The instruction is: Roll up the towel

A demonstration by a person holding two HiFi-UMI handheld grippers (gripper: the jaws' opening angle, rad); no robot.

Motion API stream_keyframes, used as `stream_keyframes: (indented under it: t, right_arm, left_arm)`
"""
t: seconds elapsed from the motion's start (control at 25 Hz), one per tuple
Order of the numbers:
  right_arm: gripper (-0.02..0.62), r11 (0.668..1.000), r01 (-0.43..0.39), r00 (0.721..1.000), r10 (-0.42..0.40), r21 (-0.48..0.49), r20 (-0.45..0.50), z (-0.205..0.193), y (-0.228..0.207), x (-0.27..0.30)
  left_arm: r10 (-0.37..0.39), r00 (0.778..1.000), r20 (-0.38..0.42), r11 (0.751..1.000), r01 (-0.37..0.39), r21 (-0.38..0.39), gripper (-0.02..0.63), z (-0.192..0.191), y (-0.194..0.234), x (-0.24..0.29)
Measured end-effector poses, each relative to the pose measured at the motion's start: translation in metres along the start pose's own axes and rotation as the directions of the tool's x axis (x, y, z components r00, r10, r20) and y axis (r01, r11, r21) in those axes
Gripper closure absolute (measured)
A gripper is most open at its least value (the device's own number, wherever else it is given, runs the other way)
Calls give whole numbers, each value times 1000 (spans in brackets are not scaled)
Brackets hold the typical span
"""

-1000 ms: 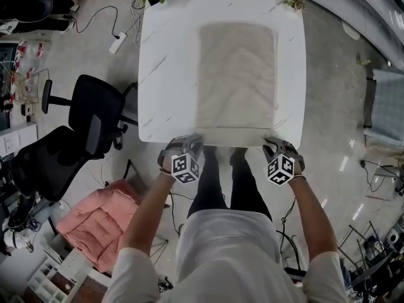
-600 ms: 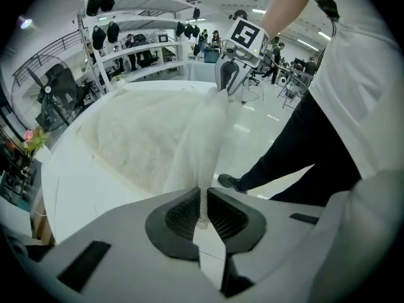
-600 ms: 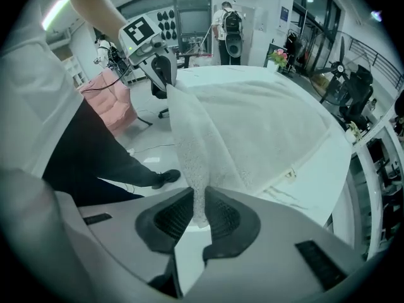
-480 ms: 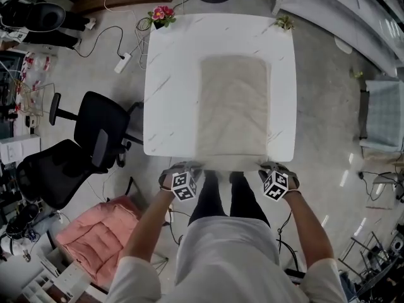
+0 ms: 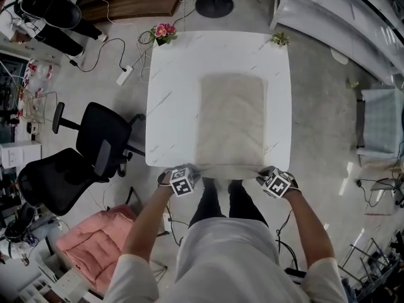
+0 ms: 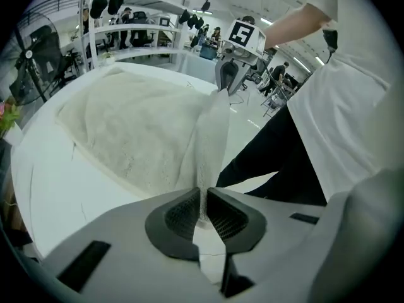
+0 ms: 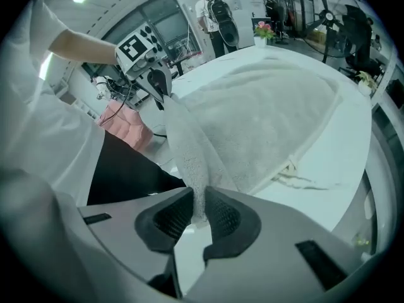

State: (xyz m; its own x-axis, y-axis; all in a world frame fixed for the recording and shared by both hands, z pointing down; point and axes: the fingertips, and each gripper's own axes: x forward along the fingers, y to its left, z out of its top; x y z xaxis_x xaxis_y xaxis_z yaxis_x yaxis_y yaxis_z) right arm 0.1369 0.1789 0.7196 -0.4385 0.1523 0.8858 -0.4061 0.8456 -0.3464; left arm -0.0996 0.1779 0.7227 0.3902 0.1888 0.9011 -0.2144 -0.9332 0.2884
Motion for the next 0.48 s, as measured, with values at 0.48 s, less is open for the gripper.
stream_keyframes:
  t: [0.48]
  right_arm:
    - [508, 998, 16, 1000, -17, 53, 19, 28, -57, -10]
  left_arm:
    - [32, 999, 20, 997, -31, -65, 537, 20, 55, -9]
